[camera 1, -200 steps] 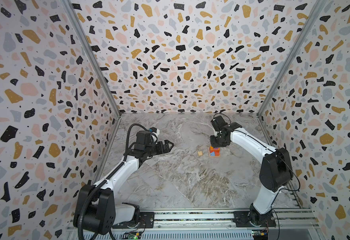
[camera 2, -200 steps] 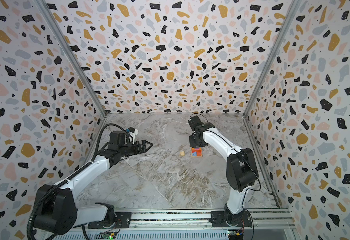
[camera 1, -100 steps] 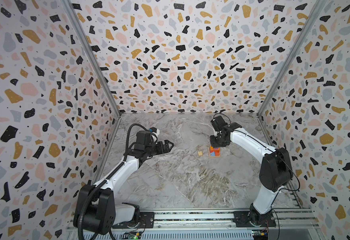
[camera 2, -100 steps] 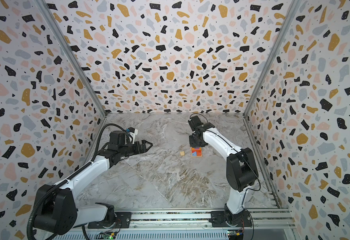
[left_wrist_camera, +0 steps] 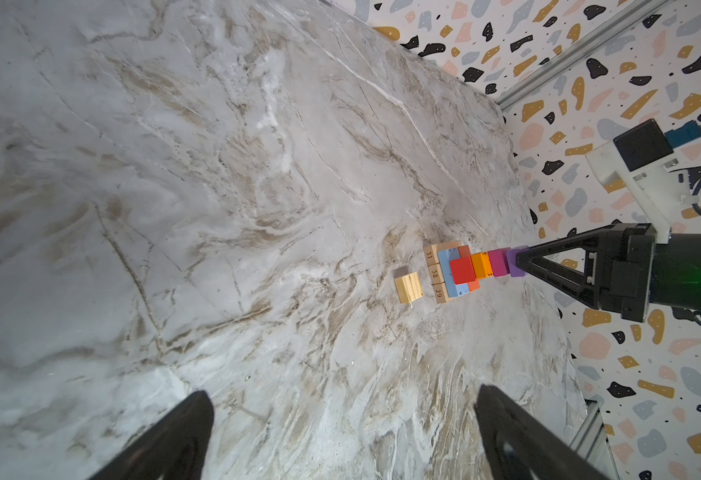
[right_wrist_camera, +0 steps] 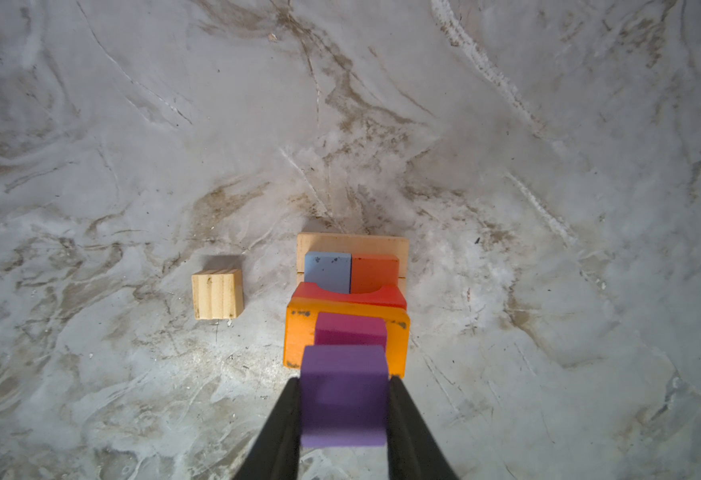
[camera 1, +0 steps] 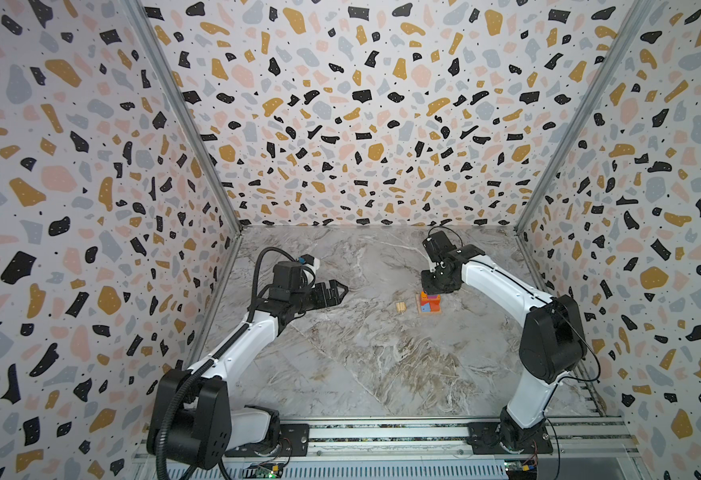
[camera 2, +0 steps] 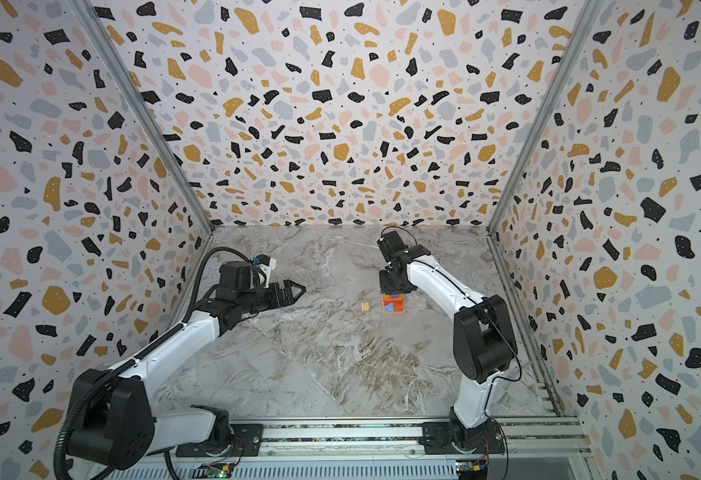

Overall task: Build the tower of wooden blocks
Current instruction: 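Lower the purple cube with the right gripper onto the magenta cube, then open the right gripper to release the purple cube and lift away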

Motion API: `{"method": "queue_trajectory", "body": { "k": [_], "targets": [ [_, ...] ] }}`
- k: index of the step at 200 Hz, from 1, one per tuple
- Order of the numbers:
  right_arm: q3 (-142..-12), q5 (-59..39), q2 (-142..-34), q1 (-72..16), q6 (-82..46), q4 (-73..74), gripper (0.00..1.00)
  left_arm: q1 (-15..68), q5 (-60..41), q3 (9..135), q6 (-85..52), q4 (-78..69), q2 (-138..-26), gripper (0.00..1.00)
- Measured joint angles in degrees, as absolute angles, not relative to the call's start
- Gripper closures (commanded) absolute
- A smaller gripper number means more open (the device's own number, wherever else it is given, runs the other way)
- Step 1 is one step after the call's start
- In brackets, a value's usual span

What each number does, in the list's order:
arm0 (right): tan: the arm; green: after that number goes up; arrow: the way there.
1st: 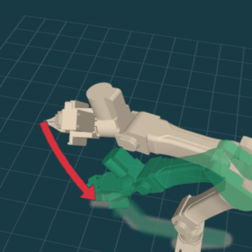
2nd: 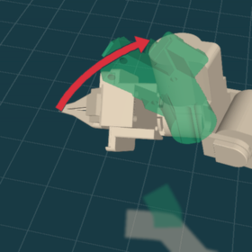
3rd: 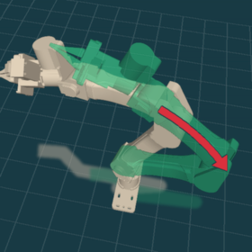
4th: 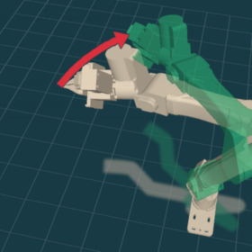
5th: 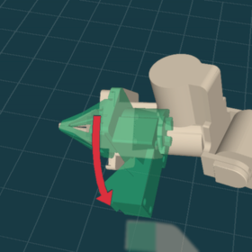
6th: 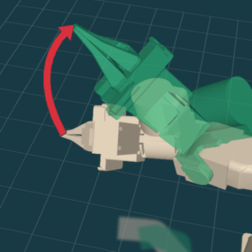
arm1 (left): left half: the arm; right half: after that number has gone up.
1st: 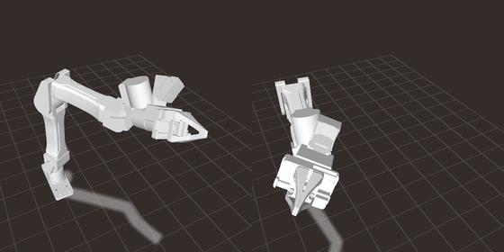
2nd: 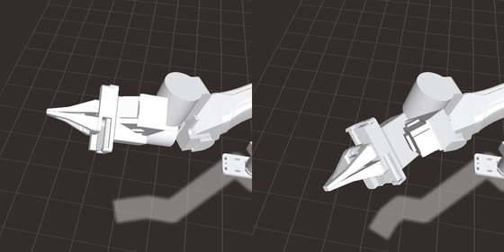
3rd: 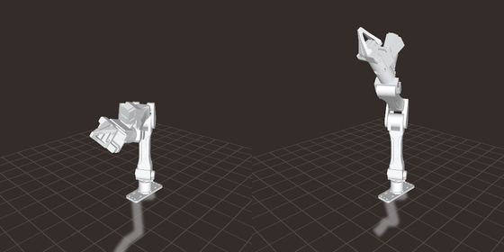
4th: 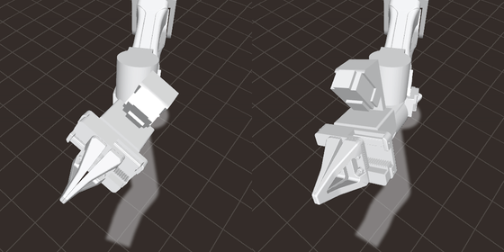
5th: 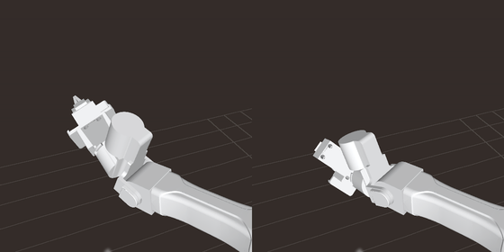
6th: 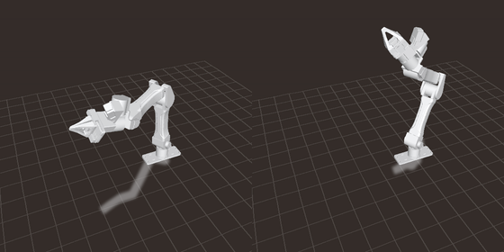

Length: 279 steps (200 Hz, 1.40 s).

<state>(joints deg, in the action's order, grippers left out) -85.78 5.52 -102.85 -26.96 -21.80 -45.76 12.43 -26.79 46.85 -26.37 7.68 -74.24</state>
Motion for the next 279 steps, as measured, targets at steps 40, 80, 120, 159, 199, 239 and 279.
{"method": "queue_trajectory", "body": {
  "k": [40,80,120,159,199,239,279],
  "targets": [
    [-85.78,5.52,-103.0,-26.94,-21.82,-45.69,0.73,12.43,-26.79,46.85,-26.37,7.68,-74.24,0.0],
    [-85.76,5.54,-103.39,-26.83,-21.82,-45.36,0.73,12.43,-26.79,46.85,-26.37,7.68,-74.24,0.0],
    [-85.76,5.54,-103.42,-26.68,-21.82,-45.34,0.73,12.43,-26.79,46.85,-26.37,7.68,-74.24,0.0],
    [-85.76,5.54,-103.44,-26.68,-21.82,-45.32,0.71,12.43,-26.79,46.85,-26.37,7.68,-74.24,0.0],
    [-85.73,5.52,-103.46,-26.68,-21.78,-45.32,0.59,12.43,-26.79,46.85,-26.37,7.7,-74.24,0.0],
    [-85.54,5.52,-103.46,-26.63,-21.76,-45.34,0.52,12.43,-26.79,46.85,-26.37,7.68,-74.24,0.0],
    [-85.54,5.52,-103.46,-26.63,-21.65,-45.28,0.35,12.43,-26.79,46.85,-26.37,7.7,-74.24,0.0]
  ]
}}
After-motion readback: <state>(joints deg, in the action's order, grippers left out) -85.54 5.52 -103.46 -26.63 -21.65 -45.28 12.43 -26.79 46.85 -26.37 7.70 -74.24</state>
